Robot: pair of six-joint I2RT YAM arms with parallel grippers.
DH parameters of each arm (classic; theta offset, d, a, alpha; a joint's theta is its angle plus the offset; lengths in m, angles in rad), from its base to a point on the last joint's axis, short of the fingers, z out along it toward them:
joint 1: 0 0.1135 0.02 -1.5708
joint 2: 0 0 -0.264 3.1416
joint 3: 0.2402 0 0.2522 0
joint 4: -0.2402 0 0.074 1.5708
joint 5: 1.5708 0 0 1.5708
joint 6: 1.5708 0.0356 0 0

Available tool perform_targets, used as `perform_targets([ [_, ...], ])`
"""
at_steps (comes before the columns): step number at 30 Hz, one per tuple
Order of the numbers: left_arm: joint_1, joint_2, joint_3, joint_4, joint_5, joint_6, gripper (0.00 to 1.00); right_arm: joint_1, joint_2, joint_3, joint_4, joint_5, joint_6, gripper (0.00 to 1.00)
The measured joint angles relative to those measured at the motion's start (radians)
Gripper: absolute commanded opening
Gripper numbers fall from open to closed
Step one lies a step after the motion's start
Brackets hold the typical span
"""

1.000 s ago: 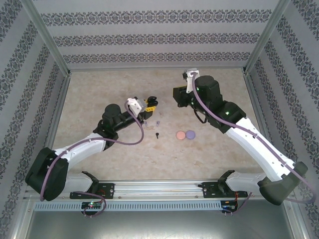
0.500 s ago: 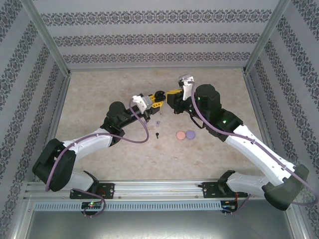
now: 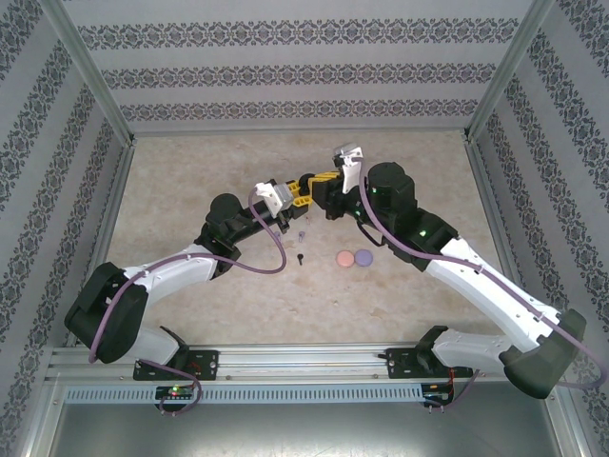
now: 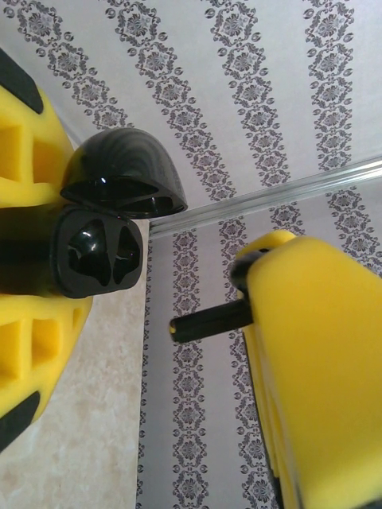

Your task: Insert the wireless bluetooth earbuds into the charging case

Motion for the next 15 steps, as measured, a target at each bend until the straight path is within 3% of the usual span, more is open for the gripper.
perform_targets([
  [15,0.0,0.0,0.0,0.0,0.012,-0.017,0.0,0.0,0.042,0.0,0.009,-0.001,0.0,0.16],
])
